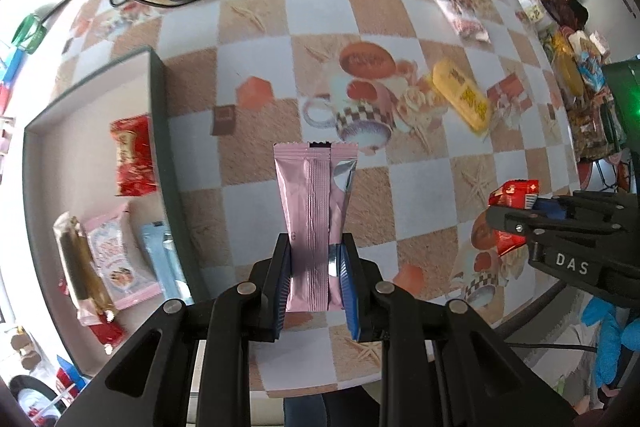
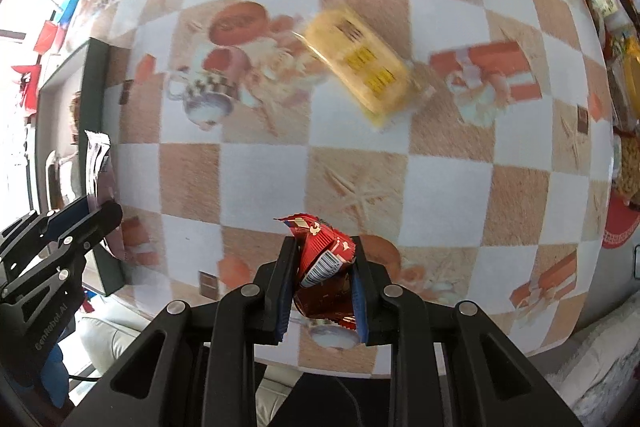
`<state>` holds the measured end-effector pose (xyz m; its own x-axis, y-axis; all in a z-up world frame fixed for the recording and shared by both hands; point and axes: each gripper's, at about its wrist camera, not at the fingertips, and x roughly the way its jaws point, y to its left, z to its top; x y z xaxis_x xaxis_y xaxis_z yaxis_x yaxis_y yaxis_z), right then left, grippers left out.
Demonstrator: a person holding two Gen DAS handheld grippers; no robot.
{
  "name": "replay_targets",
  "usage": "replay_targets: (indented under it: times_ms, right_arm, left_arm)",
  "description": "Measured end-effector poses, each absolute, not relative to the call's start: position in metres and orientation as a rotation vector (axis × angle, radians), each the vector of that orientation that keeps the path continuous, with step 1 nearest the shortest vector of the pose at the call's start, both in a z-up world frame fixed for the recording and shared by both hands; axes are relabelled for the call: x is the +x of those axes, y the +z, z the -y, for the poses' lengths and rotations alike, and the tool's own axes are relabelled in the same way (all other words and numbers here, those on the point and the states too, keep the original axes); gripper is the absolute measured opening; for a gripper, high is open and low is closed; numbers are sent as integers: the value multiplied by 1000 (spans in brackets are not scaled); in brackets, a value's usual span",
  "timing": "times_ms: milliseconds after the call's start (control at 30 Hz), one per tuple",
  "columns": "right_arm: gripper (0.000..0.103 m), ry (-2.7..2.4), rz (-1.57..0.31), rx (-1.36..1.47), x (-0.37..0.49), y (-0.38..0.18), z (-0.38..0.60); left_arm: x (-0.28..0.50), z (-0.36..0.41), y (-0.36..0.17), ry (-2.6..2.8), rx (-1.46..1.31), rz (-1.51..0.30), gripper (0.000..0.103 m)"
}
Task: Organize snacks
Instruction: 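Carry the pink bar with the left tool while the right tool carries the red candy to the tray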
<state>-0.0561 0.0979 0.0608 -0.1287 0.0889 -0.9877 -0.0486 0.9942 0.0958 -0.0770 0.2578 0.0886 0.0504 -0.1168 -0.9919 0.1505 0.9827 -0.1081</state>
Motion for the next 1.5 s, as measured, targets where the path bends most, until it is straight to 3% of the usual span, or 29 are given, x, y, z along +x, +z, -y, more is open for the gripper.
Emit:
replay_targets:
  times_ms: [733,1500]
  right_arm:
    - [26,370,-1607,-190,-28,95,-256]
    - [26,628,-1609,-352,-43,85,-392]
  left_arm:
    - [-84,-372,118,-8,-144,-1404,25]
    - [-119,-463,87,165,-299,-1482,25]
